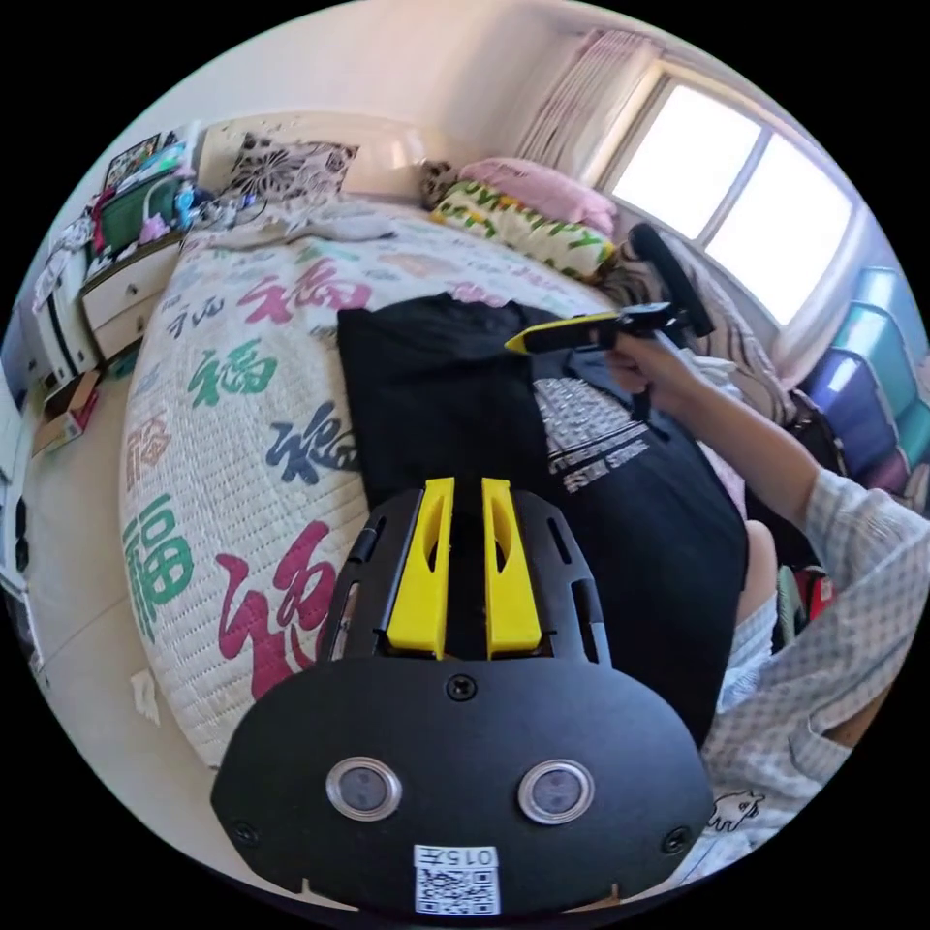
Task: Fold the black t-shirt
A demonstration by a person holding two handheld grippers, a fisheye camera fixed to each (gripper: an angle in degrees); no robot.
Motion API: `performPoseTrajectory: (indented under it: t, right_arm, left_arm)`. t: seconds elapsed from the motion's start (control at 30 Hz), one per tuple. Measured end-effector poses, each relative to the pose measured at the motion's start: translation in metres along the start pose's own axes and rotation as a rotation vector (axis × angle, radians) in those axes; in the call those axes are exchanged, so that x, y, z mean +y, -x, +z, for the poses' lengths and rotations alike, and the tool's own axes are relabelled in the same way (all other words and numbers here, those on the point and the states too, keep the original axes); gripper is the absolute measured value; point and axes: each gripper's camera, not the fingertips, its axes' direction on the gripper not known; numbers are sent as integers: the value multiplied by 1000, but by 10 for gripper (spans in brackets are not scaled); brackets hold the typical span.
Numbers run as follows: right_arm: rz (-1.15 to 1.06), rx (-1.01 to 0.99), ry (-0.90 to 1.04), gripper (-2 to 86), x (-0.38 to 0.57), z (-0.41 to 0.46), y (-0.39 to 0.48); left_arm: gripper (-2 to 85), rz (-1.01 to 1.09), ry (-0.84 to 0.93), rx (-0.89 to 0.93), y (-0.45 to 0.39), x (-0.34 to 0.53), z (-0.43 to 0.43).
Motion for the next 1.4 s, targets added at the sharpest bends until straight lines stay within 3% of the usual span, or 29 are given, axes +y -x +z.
performPoseTrajectory:
  t: [0.13,0.23,0.33,0.5,0.6,0.8,0.97,1.27,1.4]
  right_arm:
    - [-23,15,-26,-1,19,-5,-9]
    - [-48,5,-86,26,29,-24,-24]
    - [-58,-5,-71,64,28,-26,-34]
    - [-46,-74,-38,56,36,-24,-48]
    - [-70,-59,-36,25,46,-26,-55]
    - [-76,-141,-64,2,67,-42,-83]
    - [-66,-75,-308,49,91,-117,-163]
    - [82,161,-16,112,77,-109,-275]
    - [106,127,-47,111,80,-111,-288]
  left_arm:
    - [38,9,23,2,-5,-13,2]
    - [50,-20,-116,13,-4,-31,-30]
    - [62,-72,-237,-124,-4,-83,-51]
    - [58,-201,-89,-243,2,-179,12]
    - [44,-211,6,-287,-1,-199,52]
    - [30,-184,27,-416,-18,-206,74]
    - [54,9,-101,-360,-45,-220,37]
    - [93,86,-93,-206,-80,-289,65]
    - [98,46,-71,-155,-77,-295,93]
